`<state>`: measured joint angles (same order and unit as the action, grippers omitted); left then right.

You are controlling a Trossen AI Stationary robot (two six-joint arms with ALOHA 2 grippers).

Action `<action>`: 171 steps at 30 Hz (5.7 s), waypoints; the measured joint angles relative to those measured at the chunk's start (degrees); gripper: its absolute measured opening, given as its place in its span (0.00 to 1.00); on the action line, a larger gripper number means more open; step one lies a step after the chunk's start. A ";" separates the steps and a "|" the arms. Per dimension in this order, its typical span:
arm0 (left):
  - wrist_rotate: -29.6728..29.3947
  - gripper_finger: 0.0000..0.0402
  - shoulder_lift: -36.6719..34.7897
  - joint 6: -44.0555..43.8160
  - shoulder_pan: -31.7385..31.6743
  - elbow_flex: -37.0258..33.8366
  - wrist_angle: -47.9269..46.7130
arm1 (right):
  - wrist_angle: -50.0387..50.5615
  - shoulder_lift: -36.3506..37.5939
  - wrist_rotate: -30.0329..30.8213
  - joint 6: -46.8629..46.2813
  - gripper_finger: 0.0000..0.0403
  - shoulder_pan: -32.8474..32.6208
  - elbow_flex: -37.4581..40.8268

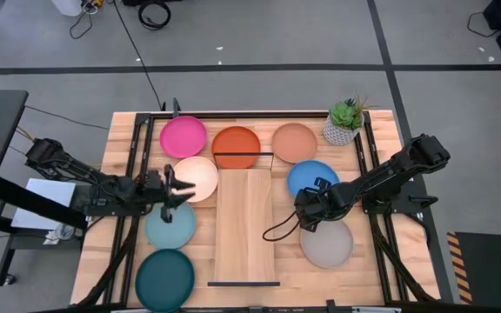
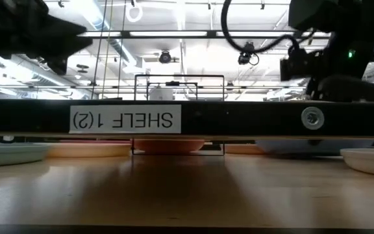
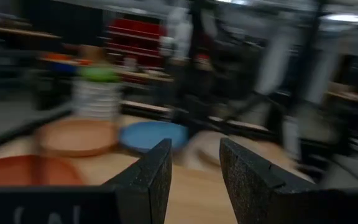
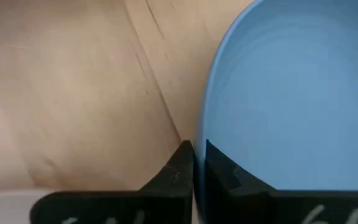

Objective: Place and stack plates onto a shelf
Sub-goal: Put the blue plate on the shelf, then put the light brown plate on the shelf

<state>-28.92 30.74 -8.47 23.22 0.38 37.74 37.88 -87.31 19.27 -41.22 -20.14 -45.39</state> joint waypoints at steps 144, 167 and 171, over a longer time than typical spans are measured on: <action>-0.80 0.35 0.00 -13.44 0.15 8.74 -24.23 | -9.19 12.62 13.06 54.71 0.04 24.89 -6.40; 4.62 0.35 0.00 -14.25 0.11 8.79 -15.74 | -24.38 -8.72 -4.53 56.97 0.04 -10.73 -20.27; 4.62 0.35 0.00 -14.16 0.09 8.79 -15.75 | -21.89 -16.17 -6.33 56.38 0.04 -12.19 -25.41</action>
<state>-24.29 30.74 -22.63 23.31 9.17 21.99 15.99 -103.48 12.94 15.16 -32.32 -70.80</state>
